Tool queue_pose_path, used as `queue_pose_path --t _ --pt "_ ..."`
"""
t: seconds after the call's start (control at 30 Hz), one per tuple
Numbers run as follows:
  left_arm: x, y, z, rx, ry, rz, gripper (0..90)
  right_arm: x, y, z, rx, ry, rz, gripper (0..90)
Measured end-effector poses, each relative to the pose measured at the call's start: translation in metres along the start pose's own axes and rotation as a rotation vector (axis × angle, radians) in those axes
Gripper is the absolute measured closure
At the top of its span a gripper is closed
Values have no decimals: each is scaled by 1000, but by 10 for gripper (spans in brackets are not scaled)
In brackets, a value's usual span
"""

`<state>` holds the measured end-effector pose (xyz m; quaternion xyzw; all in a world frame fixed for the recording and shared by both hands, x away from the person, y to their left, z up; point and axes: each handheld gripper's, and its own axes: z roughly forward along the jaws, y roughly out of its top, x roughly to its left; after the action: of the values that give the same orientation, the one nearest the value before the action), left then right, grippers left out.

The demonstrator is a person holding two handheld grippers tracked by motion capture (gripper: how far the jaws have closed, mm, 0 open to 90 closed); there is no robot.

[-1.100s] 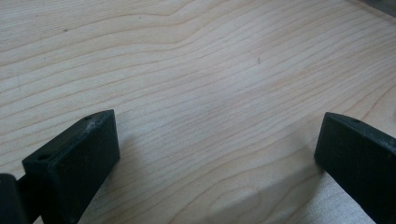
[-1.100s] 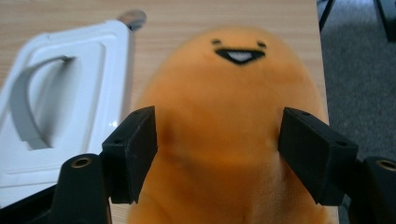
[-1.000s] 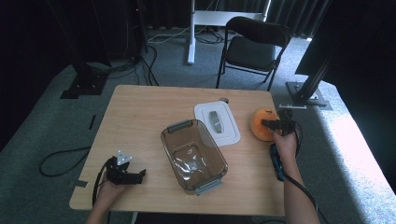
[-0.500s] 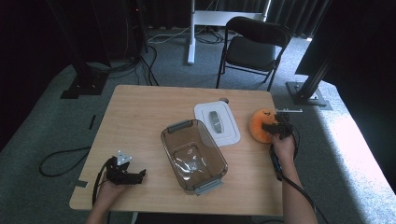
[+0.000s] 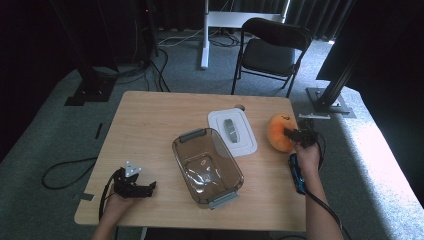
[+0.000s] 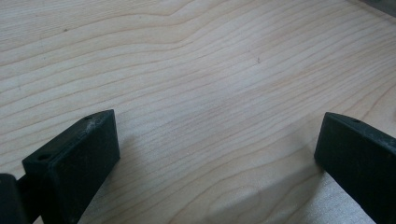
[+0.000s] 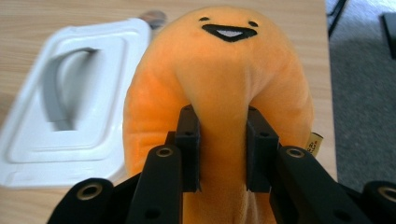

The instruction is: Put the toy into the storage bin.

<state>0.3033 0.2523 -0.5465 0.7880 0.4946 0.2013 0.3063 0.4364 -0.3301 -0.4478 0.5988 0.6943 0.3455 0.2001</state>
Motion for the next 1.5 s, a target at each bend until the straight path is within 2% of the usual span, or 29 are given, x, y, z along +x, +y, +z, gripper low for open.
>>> queue_pose_path --t 0.07,0.2,0.4,0.57,0.73,0.8,0.83,1.03,1.1,1.27,1.37,1.43,1.5 --pt "0 0 0 0 0 0 4 6 3 -7 -15 21 -13 719" --pt "0 0 0 -1 -1 0 4 21 11 -21 -35 43 -77 719" --pt "0 0 0 0 0 1 4 40 21 -43 -91 98 -127 718" --pt "0 0 0 0 0 1 4 53 25 -52 -99 126 -167 718" --pt "0 0 0 -2 0 -1 4 78 29 -69 -132 207 -226 717" --pt "0 0 0 -1 1 1 4 81 30 -72 -135 218 -235 717" --pt "0 0 0 -1 1 0 4 90 31 -78 -148 240 -260 717" --pt "0 0 0 0 -1 1 4 116 30 -96 -178 318 -325 717" --pt "0 0 0 0 0 1 4 127 28 -102 -185 357 -354 717" --pt "0 0 0 0 -1 1 4 152 23 -110 -181 434 -421 715" --pt "0 0 0 0 -1 1 4 160 21 -111 -188 456 -445 715" --pt "0 0 0 0 -1 1 4 173 18 -113 -186 479 -488 715" --pt "0 0 0 0 -1 1 4 180 15 -112 -177 495 -503 715"
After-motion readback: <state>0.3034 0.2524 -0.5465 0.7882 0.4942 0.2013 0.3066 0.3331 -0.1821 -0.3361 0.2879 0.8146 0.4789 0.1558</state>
